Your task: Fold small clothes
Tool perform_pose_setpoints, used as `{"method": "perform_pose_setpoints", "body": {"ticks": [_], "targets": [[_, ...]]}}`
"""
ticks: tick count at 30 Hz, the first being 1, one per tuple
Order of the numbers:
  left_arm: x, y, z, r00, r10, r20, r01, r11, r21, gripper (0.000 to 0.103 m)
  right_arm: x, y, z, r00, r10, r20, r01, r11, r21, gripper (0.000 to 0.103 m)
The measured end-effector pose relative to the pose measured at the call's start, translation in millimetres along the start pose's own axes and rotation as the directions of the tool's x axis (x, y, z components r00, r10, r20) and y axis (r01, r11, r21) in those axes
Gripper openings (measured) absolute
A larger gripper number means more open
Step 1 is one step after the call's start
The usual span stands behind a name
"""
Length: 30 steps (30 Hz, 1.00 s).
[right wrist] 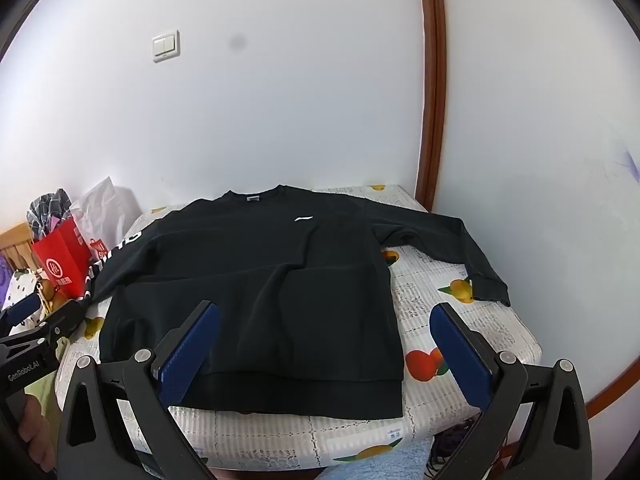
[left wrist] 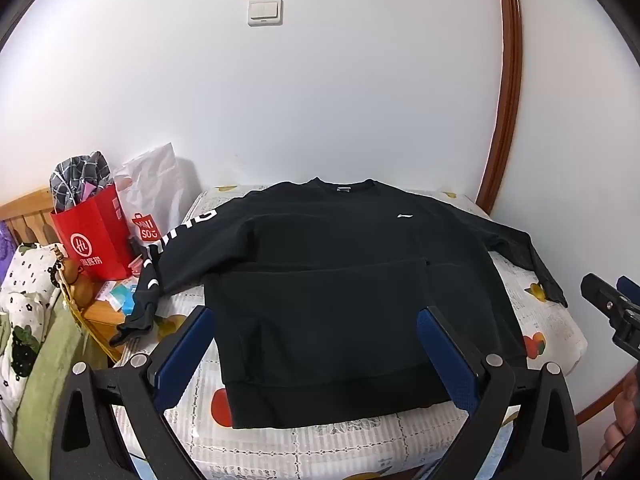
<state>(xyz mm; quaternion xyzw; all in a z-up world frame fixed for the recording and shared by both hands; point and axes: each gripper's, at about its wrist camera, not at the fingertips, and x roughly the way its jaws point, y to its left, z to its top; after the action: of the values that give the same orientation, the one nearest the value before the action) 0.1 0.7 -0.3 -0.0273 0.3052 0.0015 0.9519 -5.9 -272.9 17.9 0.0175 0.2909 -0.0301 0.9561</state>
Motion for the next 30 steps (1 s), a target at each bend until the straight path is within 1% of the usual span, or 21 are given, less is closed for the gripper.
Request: {"method": "perform_pose_setpoints", "body": {"ticks": [6,7,9,10,14,17,30], "targets": [[-1.1,3.6,1.4,1.0,-0.002,0.001,0.002,1.0,0.014,0.102,3.6,2.1,3.6,1.0,0.003,-0.012,-0.003,1.0,0.008,0.103],[3.0,4.0,1.4,1.0,0.011,-0.006,-0.011,1.0,0.017,0.102,4.2,3.3,4.4,1.0,0.005,-0.012,-0.005,1.0,0.004,0.103],[5.8,6.5,2.5,1.0,0.014,-0.008,-0.014,1.0,0.019,0.102,1.1,0.0,2.4,1.0,0.008,-0.009,-0.008,1.0,0.014,0.103],[-0.2,3.6,1.5,1.0,0.018,0.003,-0.018,1.0,0.019,0.102,1.1,0.0,2.7,1.0,0.007,-0.008,-0.007,1.0,0.013,0.103],[-1.4,3.8,2.1,1.0,0.021,0.007,-0.021,0.999,0.024,0.102,3.0,0.3,3.5,1.0,0.009,-0.005,-0.009,1.0,0.008,0.103],[-1.8,3.2,1.2,0.999,0.032,0.018,-0.032,0.999,0.025,0.102,-3.3,-1.4,3.1,1.0,0.007,-0.001,-0.007,1.0,0.01,0.103],[-2.6,3.2,2.0,0.999,0.036,0.02,-0.036,0.999,0.024,0.102,-2.4,-0.3,1.5,1.0,0.001,-0.003,-0.001,1.0,0.005,0.103]]}}
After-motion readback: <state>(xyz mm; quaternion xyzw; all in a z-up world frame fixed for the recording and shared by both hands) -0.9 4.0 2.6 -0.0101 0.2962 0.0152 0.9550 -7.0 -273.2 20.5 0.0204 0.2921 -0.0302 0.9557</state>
